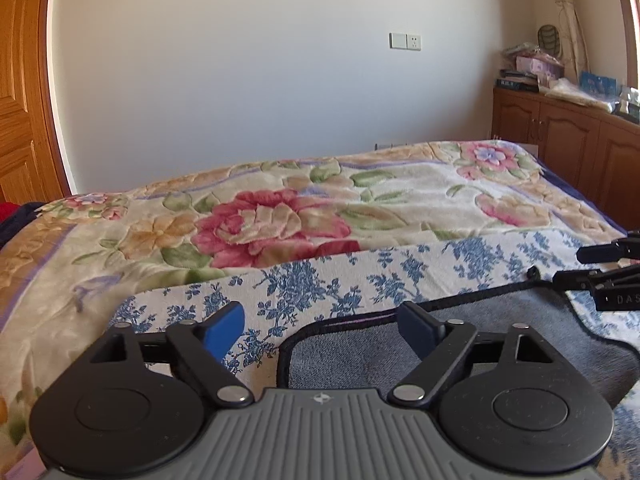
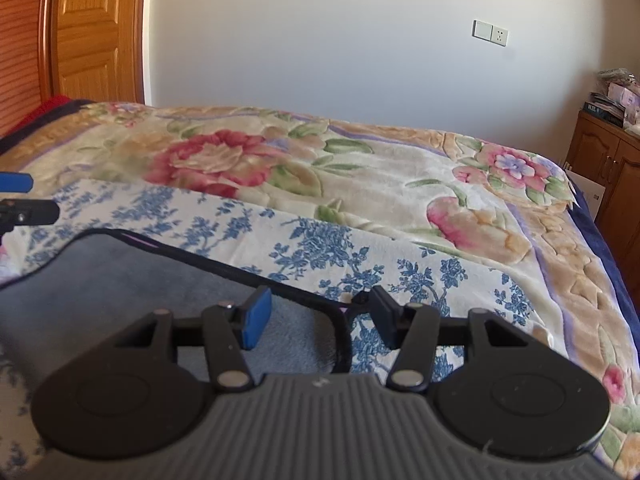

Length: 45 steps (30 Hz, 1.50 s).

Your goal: Fold towel

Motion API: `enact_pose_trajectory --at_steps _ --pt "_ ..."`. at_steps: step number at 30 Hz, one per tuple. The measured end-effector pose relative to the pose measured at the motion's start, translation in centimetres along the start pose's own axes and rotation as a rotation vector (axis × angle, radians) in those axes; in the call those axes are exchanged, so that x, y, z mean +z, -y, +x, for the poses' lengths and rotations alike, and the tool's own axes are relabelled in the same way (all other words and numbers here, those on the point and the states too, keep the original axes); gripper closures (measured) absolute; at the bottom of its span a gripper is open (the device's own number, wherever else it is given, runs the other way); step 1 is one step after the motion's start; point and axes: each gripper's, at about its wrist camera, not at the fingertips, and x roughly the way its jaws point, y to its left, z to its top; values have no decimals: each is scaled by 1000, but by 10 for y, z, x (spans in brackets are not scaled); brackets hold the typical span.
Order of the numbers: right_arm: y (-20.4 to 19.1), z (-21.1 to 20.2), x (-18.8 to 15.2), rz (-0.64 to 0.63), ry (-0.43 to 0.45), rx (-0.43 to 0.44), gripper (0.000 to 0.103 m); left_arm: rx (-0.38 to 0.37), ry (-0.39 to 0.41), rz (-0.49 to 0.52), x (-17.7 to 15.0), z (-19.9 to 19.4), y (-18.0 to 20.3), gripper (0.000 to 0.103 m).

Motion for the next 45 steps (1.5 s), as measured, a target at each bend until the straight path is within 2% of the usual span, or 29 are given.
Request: enact_pose_trajectory --at_steps 15,21,25,30,42,45 --pt "-12 -71 17 47 55 25 48 1 50 22 36 -69 14 12" --pt "-16 -100 23 52 83 30 48 4 57 46 42 -99 20 9" --pt "-17 -119 25 55 99 27 48 11 62 64 43 -120 27 3" --pt "-18 -142 28 61 121 25 47 4 63 75 44 -144 34 2" --pt "-21 -181 29 52 155 19 30 -14 79 95 38 -200 44 2" --pt "-23 -191 29 52 166 22 17 -15 86 90 37 -212 45 2"
